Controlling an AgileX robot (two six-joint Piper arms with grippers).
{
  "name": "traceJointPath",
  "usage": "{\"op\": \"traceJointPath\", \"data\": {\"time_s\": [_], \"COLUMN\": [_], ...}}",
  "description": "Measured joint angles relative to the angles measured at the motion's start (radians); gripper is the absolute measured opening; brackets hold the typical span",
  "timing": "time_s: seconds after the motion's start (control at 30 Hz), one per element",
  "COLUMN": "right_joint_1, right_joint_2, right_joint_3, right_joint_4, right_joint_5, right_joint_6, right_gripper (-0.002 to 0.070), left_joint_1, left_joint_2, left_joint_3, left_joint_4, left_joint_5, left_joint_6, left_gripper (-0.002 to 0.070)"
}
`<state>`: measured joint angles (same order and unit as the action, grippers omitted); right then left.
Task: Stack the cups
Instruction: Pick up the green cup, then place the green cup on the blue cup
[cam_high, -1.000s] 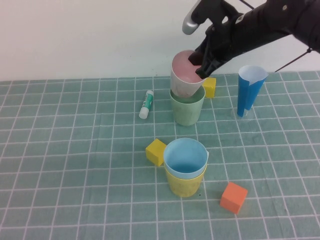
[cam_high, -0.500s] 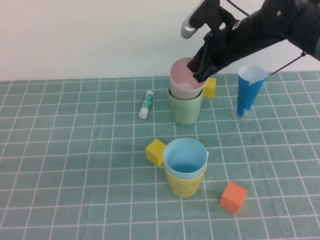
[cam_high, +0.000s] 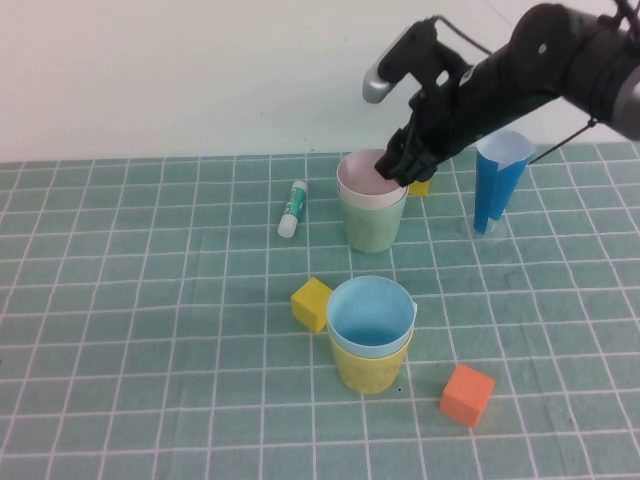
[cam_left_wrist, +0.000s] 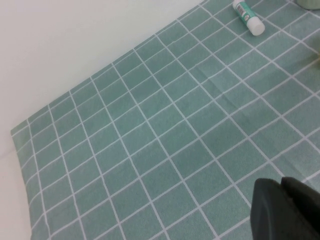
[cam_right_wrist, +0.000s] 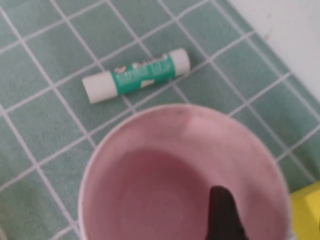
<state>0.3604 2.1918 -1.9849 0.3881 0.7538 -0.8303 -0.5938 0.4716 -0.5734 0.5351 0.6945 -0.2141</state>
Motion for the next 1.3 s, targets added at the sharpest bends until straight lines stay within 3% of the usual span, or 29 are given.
{"op": "traceJointPath", "data": {"time_s": [0.17, 0.3, 0.37, 0.53, 0.77, 1.13, 1.3], "right_joint_1": [0.001, 0.003, 0.003, 0.006, 0.030, 0.251, 0.268], "right_joint_2": [0.053, 0.060, 0.060, 0.056, -0.061, -0.309, -0.323], "right_joint_3": [0.000, -0.002, -0.021, -0.132, -0.272, -0.034, 0.097], "right_joint_4": [0.000, 0.004, 0.007, 0.007, -0.009, -0.156, -0.231], "right_joint_5": [0.002, 0.008, 0.026, 0.138, 0.456, 0.493, 0.493], "right_joint_6": [0.033, 0.044, 0.048, 0.050, 0.078, 0.138, 0.173], "right_gripper": [0.0344, 0.0134, 0.0073, 0.0065, 0.0064, 0.0062, 0.0061], "left_joint_1": [0.000, 0.000, 0.000, -0.006, -0.023, -0.028, -0.028], "left_joint_2": [0.000, 0.000, 0.000, 0.000, 0.000, -0.054, -0.078], "left_joint_3": [0.000, 0.006, 0.011, 0.040, 0.045, 0.046, 0.055], "left_joint_4": [-0.004, -0.004, -0.004, -0.004, -0.006, -0.008, -0.008], "left_joint_5": [0.000, -0.011, -0.024, -0.056, -0.062, -0.065, -0.065], "left_joint_6": [-0.002, -0.002, -0.002, -0.002, -0.002, -0.002, -0.002], "left_gripper": [0.0001, 0.0001, 0.0001, 0.0000, 0.0001, 0.0000, 0.0000]}}
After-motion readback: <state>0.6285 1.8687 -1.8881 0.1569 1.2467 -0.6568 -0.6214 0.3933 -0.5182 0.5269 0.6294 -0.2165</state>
